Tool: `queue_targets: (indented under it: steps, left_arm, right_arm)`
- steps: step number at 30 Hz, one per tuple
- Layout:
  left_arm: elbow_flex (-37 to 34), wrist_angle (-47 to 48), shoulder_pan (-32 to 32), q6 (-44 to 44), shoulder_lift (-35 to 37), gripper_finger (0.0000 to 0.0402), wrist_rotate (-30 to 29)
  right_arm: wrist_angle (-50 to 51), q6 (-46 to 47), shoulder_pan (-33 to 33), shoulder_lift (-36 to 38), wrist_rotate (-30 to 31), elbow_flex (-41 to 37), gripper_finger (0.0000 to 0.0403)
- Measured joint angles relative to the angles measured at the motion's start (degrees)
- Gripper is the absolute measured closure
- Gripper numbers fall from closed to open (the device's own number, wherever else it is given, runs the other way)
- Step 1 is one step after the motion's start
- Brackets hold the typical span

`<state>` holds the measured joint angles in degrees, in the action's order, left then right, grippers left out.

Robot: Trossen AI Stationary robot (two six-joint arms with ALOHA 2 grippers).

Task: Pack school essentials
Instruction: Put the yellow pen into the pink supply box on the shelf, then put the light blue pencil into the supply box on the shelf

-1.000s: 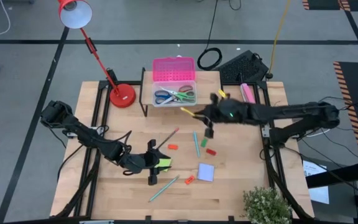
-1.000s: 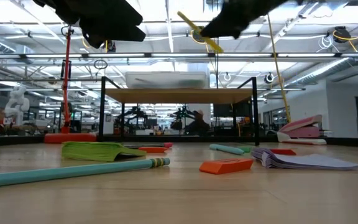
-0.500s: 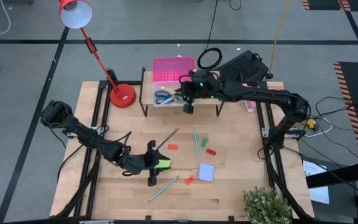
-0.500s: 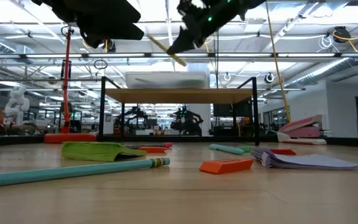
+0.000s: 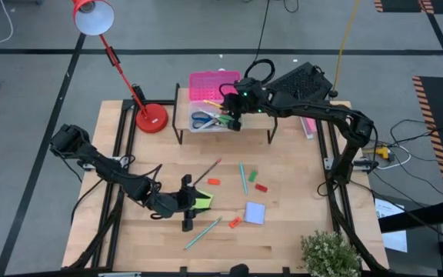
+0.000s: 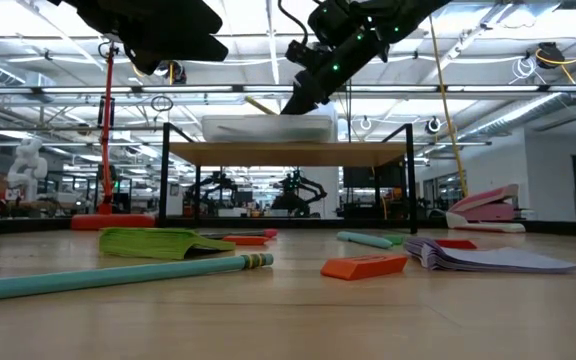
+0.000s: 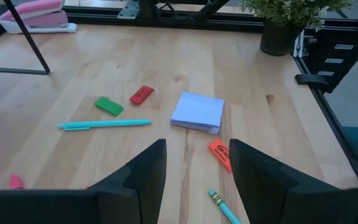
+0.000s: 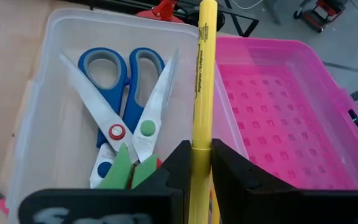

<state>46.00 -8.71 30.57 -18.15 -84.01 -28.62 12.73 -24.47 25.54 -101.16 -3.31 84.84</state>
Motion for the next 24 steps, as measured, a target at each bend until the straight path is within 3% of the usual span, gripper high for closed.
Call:
queue_targets:
  steps: [4,14,19,24]
  left_arm:
    - [0.0,0.0,0.0,0.41,0.0,0.0222,0.0]
    - [0.0,0.02,0.0,0.19,0.0,0.0222,0.0]
    - [0.0,1.38,0.0,-0.31,0.0,0.0222,0.01]
    - [0.0,4.36,0.72,-2.81,0.0,0.0222,0.04]
  right_arm:
    - [0.0,-1.78,0.0,0.02,0.06,0.0,0.0347]
    - [1.27,-2.38,-0.29,2.07,1.97,-0.04,0.0244]
    - [8.18,1.06,-2.3,8.2,1.86,-0.04,0.0233]
    - [19.31,9.28,-9.03,17.18,1.53,-2.68,0.0237]
